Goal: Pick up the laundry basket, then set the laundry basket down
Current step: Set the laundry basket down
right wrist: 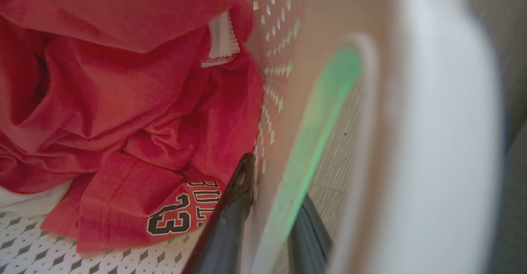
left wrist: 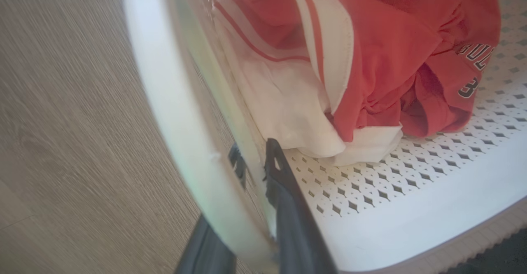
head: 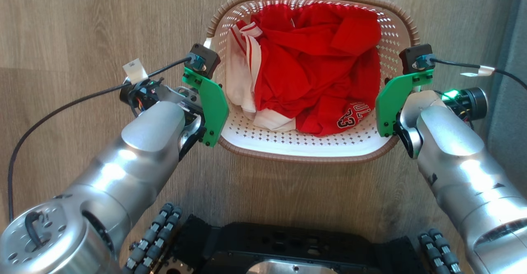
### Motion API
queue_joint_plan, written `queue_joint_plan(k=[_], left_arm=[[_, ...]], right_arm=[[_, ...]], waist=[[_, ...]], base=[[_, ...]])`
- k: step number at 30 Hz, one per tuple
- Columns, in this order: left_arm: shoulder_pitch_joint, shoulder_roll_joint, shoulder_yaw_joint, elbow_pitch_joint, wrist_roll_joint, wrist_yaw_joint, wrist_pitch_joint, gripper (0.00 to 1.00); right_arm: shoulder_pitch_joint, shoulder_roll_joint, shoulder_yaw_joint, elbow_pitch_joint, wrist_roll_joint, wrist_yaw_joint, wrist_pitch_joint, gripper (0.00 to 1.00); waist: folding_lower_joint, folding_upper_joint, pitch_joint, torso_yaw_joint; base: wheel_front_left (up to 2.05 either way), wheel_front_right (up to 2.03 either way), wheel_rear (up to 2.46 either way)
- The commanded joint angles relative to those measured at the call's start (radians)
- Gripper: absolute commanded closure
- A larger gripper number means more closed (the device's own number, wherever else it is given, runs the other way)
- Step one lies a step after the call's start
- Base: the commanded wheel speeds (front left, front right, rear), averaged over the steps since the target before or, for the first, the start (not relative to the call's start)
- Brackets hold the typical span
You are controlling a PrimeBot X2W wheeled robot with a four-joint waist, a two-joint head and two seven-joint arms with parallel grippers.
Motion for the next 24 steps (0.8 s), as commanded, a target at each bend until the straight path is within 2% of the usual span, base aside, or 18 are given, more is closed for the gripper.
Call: queue_joint_plan(k=[1,6,7,8,9,12,24], left_arm=[[-0.007,-0.011,-0.004,-0.037,0.005,-0.016,-0.010,1.00],[-0.013,-0.011,-0.004,-0.028,0.002,-0.016,-0.016,1.00],[-0.015,-0.011,-0.004,-0.022,0.003,-0.016,-0.021,0.91],[-0.017,-0.011,-0.004,-0.015,0.000,-0.012,-0.027,0.23],[-0.016,-0.011,-0.004,-0.008,-0.005,-0.007,-0.029,0.00],[-0.014,-0.011,-0.003,0.003,-0.026,0.007,-0.020,0.00],[-0.002,-0.011,-0.004,0.017,-0.017,0.018,-0.010,0.00]], right_arm=[[0.026,0.046,0.028,-0.012,-0.024,0.007,-0.014,1.00],[0.018,0.046,0.019,0.006,-0.030,0.007,-0.019,1.00],[0.014,0.046,0.012,0.017,-0.032,0.007,-0.016,1.00],[0.010,0.046,0.006,0.029,-0.040,0.007,-0.015,0.50],[0.006,0.046,-0.006,0.045,-0.046,0.007,-0.012,0.00],[-0.001,0.046,-0.022,0.061,-0.061,0.007,-0.023,0.00],[0.003,0.046,-0.049,0.084,-0.090,0.007,-0.038,0.00]], waist=[[0.0000,0.0001,0.001,0.001],[0.0000,0.0001,0.007,0.007],[0.0000,0.0001,0.007,0.008],[0.0000,0.0001,0.007,0.008],[0.0000,0.0001,0.007,0.007],[0.0000,0.0001,0.007,0.009],[0.0000,0.0001,-0.024,0.013]], base=[[0.00,0.00,0.00],[0.00,0.00,0.00],[0.00,0.00,0.00],[0.00,0.00,0.00],[0.00,0.00,0.00],[0.00,0.00,0.00],[0.00,0.00,0.00]])
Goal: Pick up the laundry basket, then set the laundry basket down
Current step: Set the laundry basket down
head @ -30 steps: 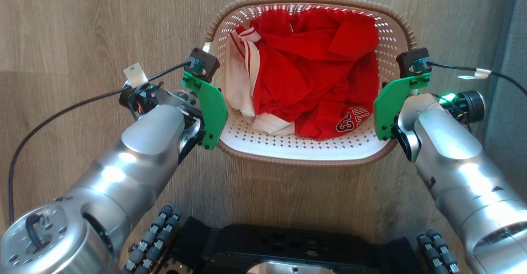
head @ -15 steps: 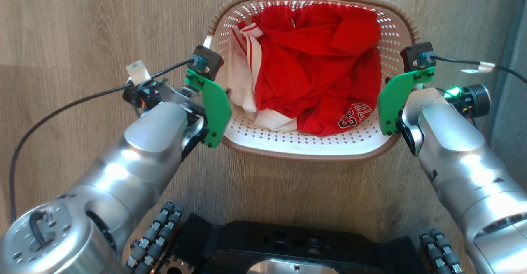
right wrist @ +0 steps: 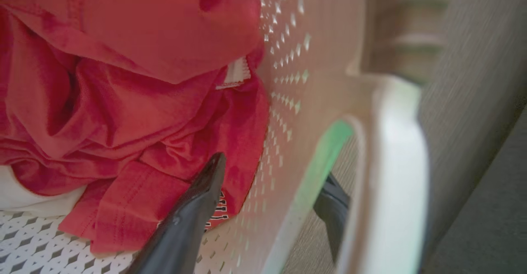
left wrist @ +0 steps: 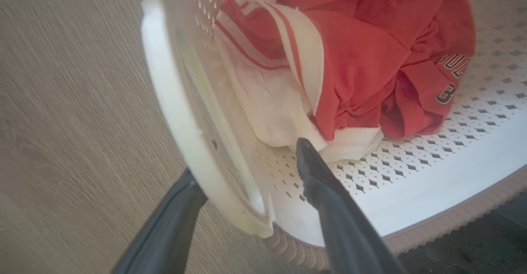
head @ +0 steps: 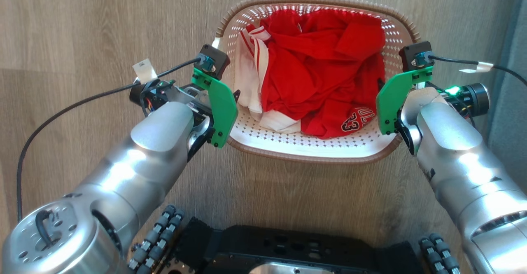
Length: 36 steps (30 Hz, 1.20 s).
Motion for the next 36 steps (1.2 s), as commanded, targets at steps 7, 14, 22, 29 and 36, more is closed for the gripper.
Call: queue_joint_plan(k=[7,14,22,29,36], left_arm=[[0.038,0.015,0.005,0.017,0.003,0.010,-0.005,0.00],[0.103,0.015,0.005,0.062,-0.005,0.010,-0.013,0.00],[0.174,0.015,0.007,0.112,-0.015,0.008,-0.066,0.00],[0.227,0.015,0.045,0.138,-0.051,0.025,-0.204,0.00],[0.204,0.036,0.118,0.061,-0.021,0.090,-0.295,0.00]], right_arm=[[0.076,0.026,0.030,-0.024,0.017,0.007,0.016,0.00],[0.145,0.026,0.066,-0.064,0.089,0.007,0.037,0.00],[0.218,0.026,0.109,-0.107,0.170,0.007,0.001,0.00],[0.274,0.026,0.119,-0.144,0.231,0.007,-0.166,0.00],[0.296,0.026,0.087,-0.194,0.260,0.007,-0.268,0.00]], waist=[[0.0000,0.0000,-0.076,-0.010],[0.0000,0.0000,-0.199,-0.029],[0.0000,0.0000,-0.359,-0.045],[0.0000,0.0000,-0.514,-0.053],[0.0000,0.0000,-0.620,-0.054]], base=[[0.00,0.00,0.00],[0.00,0.00,0.00],[0.00,0.00,0.00],[0.00,0.00,0.00],[0.00,0.00,0.00]])
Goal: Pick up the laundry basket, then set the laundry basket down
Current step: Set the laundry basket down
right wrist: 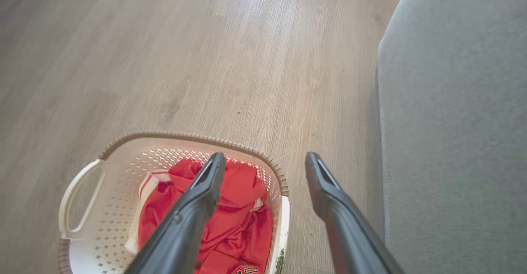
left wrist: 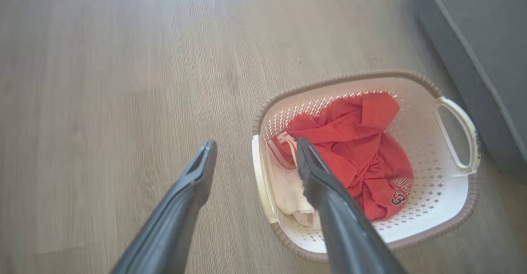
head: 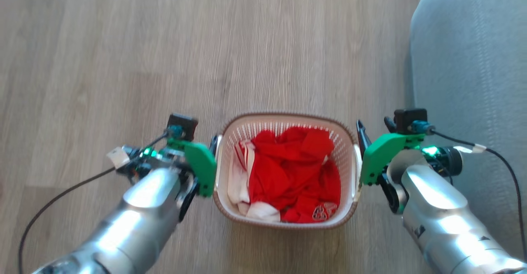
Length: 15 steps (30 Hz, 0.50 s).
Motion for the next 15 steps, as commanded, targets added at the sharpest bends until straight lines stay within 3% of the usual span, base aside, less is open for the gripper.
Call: queue_joint_plan(k=[1,4,8,15], left_arm=[[-0.050,0.049,0.071,-0.095,0.044,0.044,-0.012,0.00],[-0.005,0.103,0.189,-0.257,0.134,0.113,-0.013,0.00],[0.070,0.143,0.305,-0.420,0.258,0.163,-0.013,0.00],[0.259,0.162,0.559,-0.685,0.489,0.197,-0.013,0.00]], right_arm=[[0.023,0.019,-0.009,-0.045,-0.005,0.007,-0.019,0.00],[0.051,0.019,-0.090,-0.161,-0.053,0.007,-0.020,0.00],[0.115,0.019,-0.169,-0.289,-0.109,0.007,-0.021,0.00],[0.251,0.019,-0.269,-0.555,-0.189,0.007,-0.021,0.00]], waist=[[0.0001,-0.0001,-0.058,0.000],[0.0001,-0.0001,-0.086,0.001],[0.0001,-0.0001,-0.114,0.005],[0.0001,-0.0001,-0.165,0.013]], base=[[0.00,0.00,0.00],[0.00,0.00,0.00],[0.00,0.00,0.00],[0.00,0.00,0.00]])
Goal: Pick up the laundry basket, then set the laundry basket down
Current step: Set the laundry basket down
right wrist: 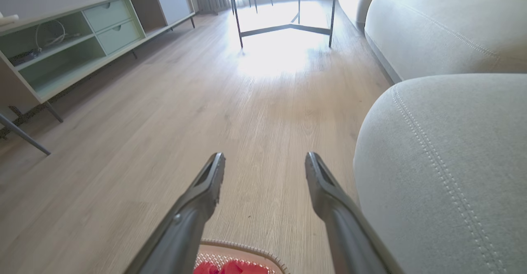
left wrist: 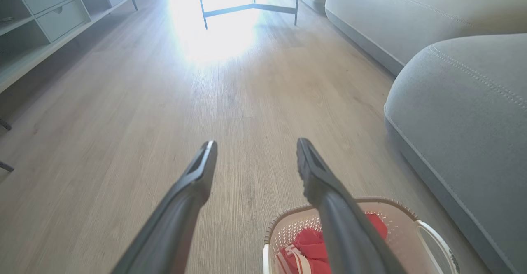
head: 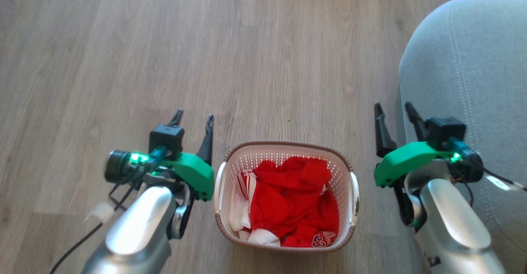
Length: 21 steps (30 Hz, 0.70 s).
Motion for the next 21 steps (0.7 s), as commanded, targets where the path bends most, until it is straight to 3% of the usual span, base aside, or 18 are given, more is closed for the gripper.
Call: queue_joint_plan(k=[1,11,16,21], left_arm=[[-0.035,0.022,0.059,-0.047,0.022,0.005,-0.009,0.00],[0.163,-0.050,0.327,-0.314,0.245,-0.035,-0.009,0.00],[0.246,-0.085,0.391,-0.399,0.312,-0.088,-0.009,0.00],[0.307,-0.110,0.426,-0.414,0.335,-0.137,-0.009,0.00]], right_arm=[[-0.010,0.015,0.009,-0.053,-0.007,0.007,-0.013,0.00],[0.131,0.015,-0.066,-0.329,-0.015,0.007,-0.013,0.00],[0.195,0.015,-0.104,-0.421,-0.007,0.007,-0.013,0.00],[0.253,0.015,-0.130,-0.432,0.033,0.007,-0.013,0.00]], waist=[[0.0001,-0.0001,-0.011,0.003],[0.0001,-0.0001,-0.061,0.013],[0.0001,-0.0001,-0.081,0.015],[0.0001,-0.0001,-0.097,0.016]], base=[[0.00,0.00,0.00],[0.00,0.00,0.00],[0.00,0.00,0.00],[0.00,0.00,0.00]])
